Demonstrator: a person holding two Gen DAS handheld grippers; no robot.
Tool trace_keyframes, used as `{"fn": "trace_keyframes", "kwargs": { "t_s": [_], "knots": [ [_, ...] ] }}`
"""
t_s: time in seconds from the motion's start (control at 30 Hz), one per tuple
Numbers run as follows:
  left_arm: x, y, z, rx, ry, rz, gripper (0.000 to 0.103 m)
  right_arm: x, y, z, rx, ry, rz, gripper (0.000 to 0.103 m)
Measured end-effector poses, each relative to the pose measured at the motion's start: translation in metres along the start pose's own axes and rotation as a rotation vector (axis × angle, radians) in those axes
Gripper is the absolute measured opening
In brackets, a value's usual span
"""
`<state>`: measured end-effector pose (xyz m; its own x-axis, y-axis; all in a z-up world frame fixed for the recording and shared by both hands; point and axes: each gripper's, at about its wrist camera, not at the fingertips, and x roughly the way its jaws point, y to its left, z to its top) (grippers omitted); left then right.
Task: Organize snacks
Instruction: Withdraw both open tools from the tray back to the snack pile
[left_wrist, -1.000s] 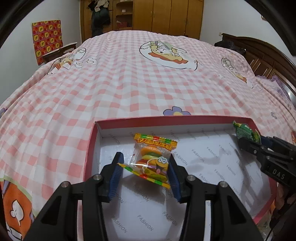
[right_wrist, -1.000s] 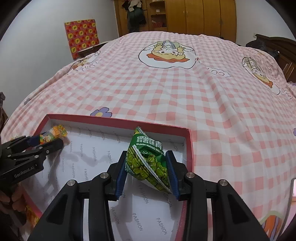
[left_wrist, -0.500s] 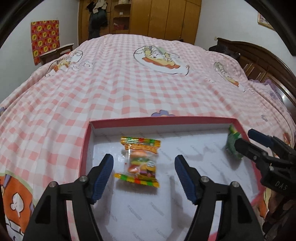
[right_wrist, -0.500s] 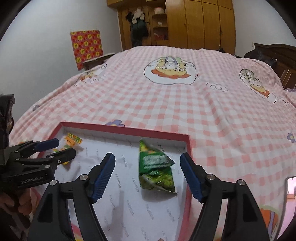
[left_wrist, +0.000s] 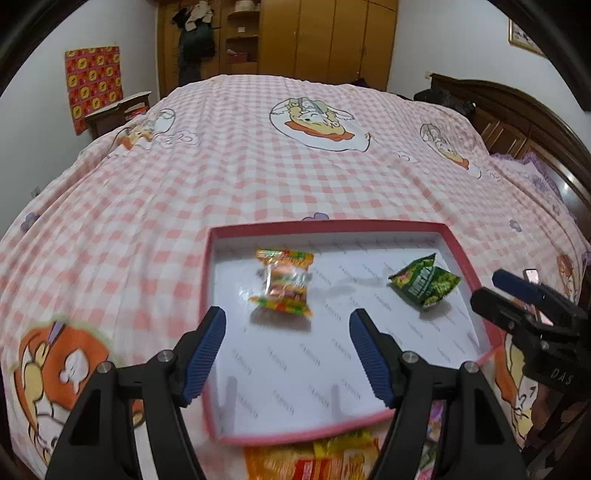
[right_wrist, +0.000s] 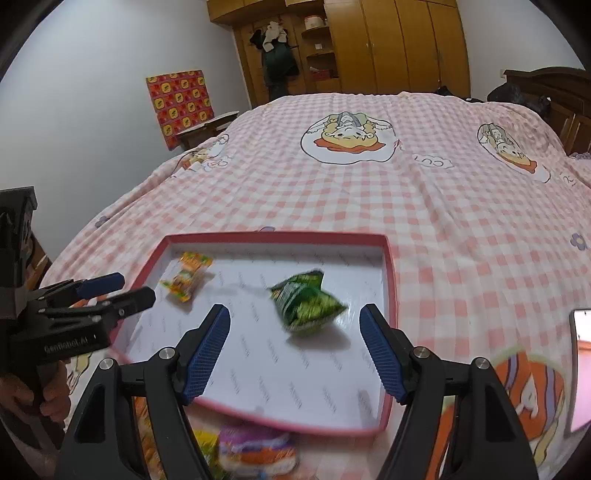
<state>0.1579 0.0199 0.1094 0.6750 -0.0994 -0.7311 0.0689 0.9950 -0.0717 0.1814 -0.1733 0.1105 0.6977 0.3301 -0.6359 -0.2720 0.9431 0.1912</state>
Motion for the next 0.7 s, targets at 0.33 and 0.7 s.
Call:
{"fn": "trace_keyframes", "kwargs": {
  "t_s": [0.33, 0.7],
  "knots": [
    [-0.035, 0.023, -0.036, -0.059, 0.015, 0.019, 0.073, -0.023, 0.013, -0.034, 0.003, 0.036, 0.033, 0.074],
    [-0.048, 0.023, -0.074, -0.085, 0.043, 0.003, 0.073, -0.037, 0.014, -0.072, 0.040, 0.091, 0.041, 0.074]
  ]
}}
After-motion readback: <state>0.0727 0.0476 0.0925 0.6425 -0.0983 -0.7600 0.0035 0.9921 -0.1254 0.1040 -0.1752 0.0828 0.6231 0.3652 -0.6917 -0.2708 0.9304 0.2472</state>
